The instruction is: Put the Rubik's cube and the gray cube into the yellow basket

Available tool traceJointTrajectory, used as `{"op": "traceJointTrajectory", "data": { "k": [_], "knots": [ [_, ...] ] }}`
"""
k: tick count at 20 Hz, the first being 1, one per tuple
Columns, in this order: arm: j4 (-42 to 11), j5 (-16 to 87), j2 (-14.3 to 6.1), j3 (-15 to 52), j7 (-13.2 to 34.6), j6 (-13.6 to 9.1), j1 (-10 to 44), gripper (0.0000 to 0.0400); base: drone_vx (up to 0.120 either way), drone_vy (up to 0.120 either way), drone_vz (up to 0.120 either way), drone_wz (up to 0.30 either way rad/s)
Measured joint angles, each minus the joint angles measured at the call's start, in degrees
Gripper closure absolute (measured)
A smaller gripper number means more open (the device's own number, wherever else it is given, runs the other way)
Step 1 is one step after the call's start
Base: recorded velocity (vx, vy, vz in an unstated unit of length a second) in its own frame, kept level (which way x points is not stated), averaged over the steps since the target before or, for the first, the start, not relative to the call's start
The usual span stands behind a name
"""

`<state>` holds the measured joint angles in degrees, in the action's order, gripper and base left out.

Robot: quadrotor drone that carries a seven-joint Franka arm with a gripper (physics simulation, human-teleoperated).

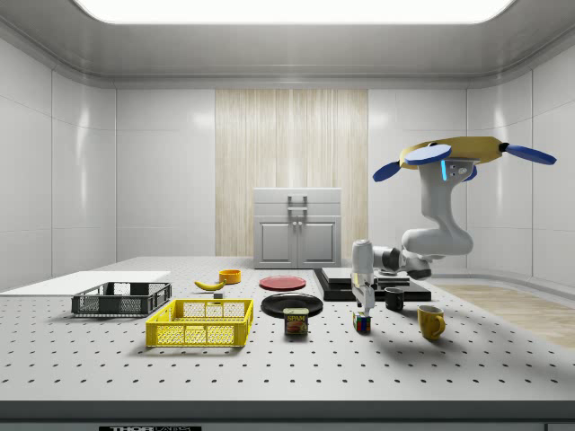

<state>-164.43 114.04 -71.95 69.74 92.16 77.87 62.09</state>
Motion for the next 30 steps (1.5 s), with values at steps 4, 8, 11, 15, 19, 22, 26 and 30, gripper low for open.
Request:
{"op": "traceJointTrajectory", "data": {
  "k": [4,8,11,15,19,22,26,30],
  "knots": [
    [0.7,2.1,-1.3,-2.4,-0.2,2.1,0.1,0.0,0.0,0.0,0.0,0.0],
    [1.3,3.3,-2.2,-3.9,-0.2,3.6,0.4,0.0,0.0,0.0,0.0,0.0],
    [2.0,3.7,-2.4,-4.3,-0.1,4.3,1.1,0.0,0.0,0.0,0.0,0.0],
    [3.1,3.6,-2.4,-4.1,0.1,4.8,2.3,0.0,0.0,0.0,0.0,0.0],
    [3.6,3.4,-2.7,-3.9,0.3,5.2,3.0,0.0,0.0,0.0,0.0,0.0],
    [3.8,3.3,-3.0,-3.8,0.5,5.6,3.3,0.0029,0.0,0.0,0.0,0.0],
    [3.9,3.0,-3.4,-3.7,0.7,6.0,3.6,0.0058,0.0,0.0,0.0,0.0],
    [4.0,2.8,-3.8,-3.6,0.8,6.4,3.8,0.0069,0.0,0.0,0.0,0.0]
  ]
}}
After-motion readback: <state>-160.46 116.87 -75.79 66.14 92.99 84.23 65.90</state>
